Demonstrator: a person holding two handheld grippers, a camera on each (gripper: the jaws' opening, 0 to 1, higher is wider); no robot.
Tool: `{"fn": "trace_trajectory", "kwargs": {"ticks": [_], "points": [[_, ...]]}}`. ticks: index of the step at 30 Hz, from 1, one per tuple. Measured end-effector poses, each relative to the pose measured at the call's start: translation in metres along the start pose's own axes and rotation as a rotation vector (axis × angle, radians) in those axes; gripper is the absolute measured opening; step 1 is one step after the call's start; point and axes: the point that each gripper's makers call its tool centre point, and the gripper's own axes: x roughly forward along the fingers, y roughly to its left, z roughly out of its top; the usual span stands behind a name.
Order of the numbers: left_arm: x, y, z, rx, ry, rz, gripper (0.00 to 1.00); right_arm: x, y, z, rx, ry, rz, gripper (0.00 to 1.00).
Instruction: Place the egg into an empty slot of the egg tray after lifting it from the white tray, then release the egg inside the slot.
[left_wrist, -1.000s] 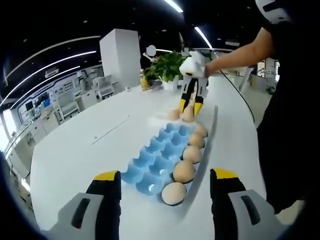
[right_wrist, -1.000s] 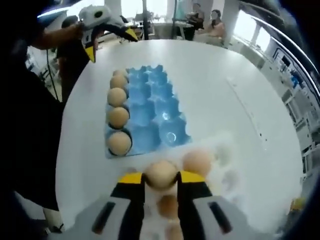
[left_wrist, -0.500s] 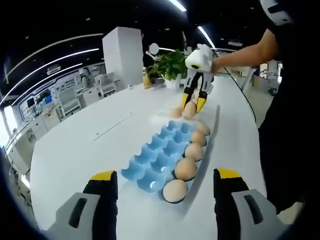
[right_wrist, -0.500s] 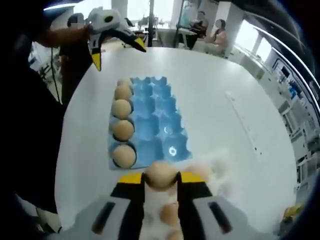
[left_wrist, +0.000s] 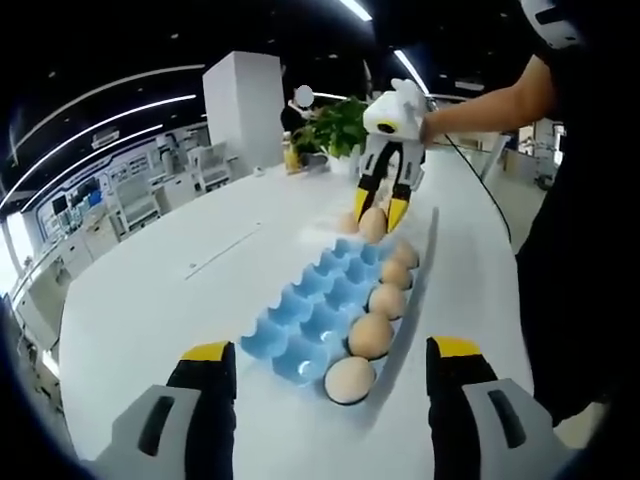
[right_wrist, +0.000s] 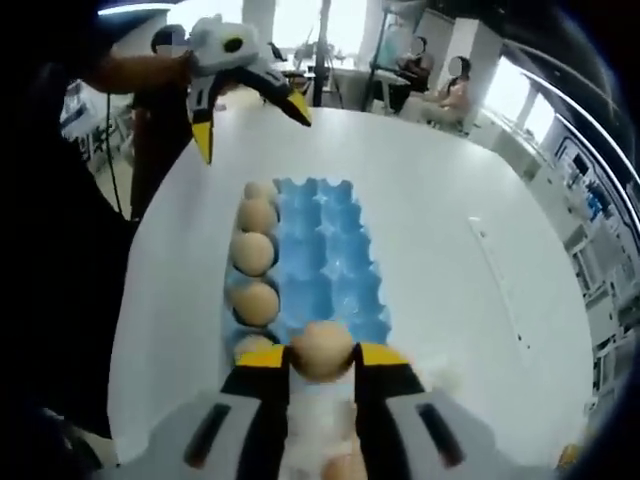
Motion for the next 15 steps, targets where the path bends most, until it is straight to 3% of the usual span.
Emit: {"fn": "trace_trajectory", "kwargs": {"ticks": [7,15], "points": [[0.001,-0.003,-0.001,0.002,0.004,-0.012,0.79,0.017,0.005,0.034,-0.031,-0.057,0.028,0.24],[-0.001,-0.002,-0.001,0.002,0.001,-0.008,0.78,0.034,0.012,0.06,-0.074,-0.092,0.056,0.24]]}}
